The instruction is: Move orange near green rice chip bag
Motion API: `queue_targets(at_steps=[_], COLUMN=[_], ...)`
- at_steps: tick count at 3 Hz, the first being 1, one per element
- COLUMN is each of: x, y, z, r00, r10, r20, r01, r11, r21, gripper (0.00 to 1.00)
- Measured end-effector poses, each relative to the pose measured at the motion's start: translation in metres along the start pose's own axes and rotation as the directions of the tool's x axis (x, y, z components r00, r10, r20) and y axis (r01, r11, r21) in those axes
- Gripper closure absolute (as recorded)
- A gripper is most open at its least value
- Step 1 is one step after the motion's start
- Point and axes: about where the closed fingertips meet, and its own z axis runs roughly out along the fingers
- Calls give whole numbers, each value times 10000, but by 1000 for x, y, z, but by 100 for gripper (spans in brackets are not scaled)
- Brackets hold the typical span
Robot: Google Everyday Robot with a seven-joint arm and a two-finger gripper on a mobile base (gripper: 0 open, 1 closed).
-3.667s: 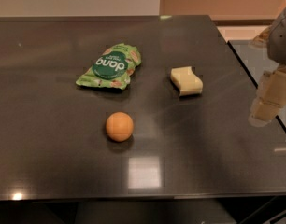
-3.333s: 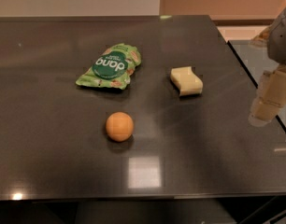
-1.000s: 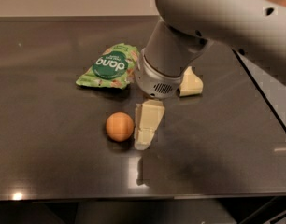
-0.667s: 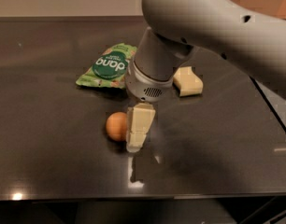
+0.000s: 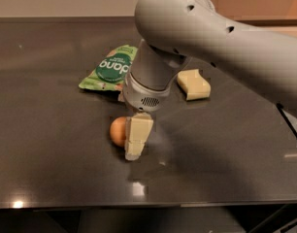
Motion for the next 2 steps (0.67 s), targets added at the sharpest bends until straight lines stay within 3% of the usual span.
queue_targets(at_steps=[1,2], x=[-1,1], y=[3,3], z=[4,0], r00=[9999,10000], r10=[-117,-38], r20=[-50,-85], r01=[116,37], r11=[9997,9998], r21=[-202,-173], gripper=[25,49])
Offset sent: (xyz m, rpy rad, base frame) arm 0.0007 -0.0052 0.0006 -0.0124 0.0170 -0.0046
